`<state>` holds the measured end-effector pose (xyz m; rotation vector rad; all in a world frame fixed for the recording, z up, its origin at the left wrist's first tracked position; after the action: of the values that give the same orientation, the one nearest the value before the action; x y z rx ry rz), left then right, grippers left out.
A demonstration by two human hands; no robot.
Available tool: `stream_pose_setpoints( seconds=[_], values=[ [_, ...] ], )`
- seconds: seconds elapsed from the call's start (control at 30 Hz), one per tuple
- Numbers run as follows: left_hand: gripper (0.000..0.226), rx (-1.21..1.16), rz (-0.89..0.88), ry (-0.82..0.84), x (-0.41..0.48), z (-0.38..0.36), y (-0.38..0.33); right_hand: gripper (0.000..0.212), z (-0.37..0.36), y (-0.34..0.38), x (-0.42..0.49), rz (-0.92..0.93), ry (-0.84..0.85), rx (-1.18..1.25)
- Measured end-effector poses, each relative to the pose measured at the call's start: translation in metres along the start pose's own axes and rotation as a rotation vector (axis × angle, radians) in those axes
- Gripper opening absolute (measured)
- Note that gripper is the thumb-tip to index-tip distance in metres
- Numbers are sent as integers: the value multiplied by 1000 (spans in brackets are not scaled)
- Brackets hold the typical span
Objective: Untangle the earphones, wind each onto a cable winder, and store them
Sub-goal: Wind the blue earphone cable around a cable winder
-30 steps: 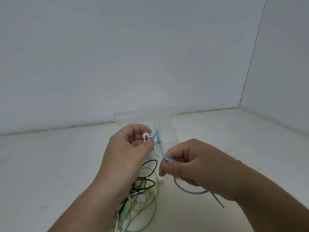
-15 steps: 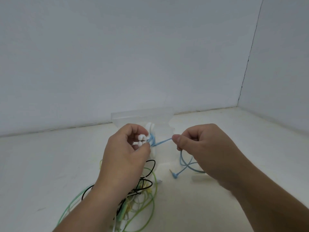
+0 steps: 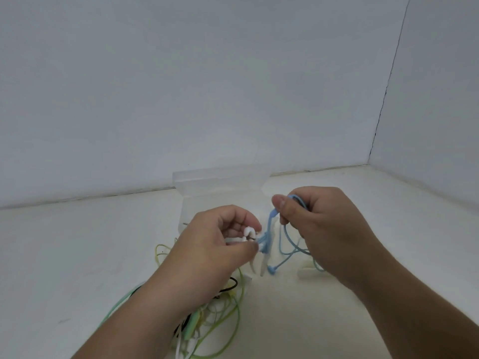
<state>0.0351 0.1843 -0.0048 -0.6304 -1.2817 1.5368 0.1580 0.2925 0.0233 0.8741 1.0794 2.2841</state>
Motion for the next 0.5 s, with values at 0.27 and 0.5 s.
stream_pose_setpoints(
  seconds=[0.27,0.5],
  values=[
    [18,-258,-83,119,1,-5,-6,47,3,-16,1,-145,-30,239],
    [22,-344,-160,140,-1,-5,-10,57,-14,-25,-3,-318,182,234]
  ],
)
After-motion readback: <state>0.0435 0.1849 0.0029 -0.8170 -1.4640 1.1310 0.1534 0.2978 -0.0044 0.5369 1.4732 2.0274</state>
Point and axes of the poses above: each hand's wrist, its own x-axis towards the middle knuckle, its own z-axis out of the back of the hand, y = z × x, the point moved 6 cm from there along x, towards the middle knuckle, and after that the axes turned 6 degrees about y, right-handed, at the moved point
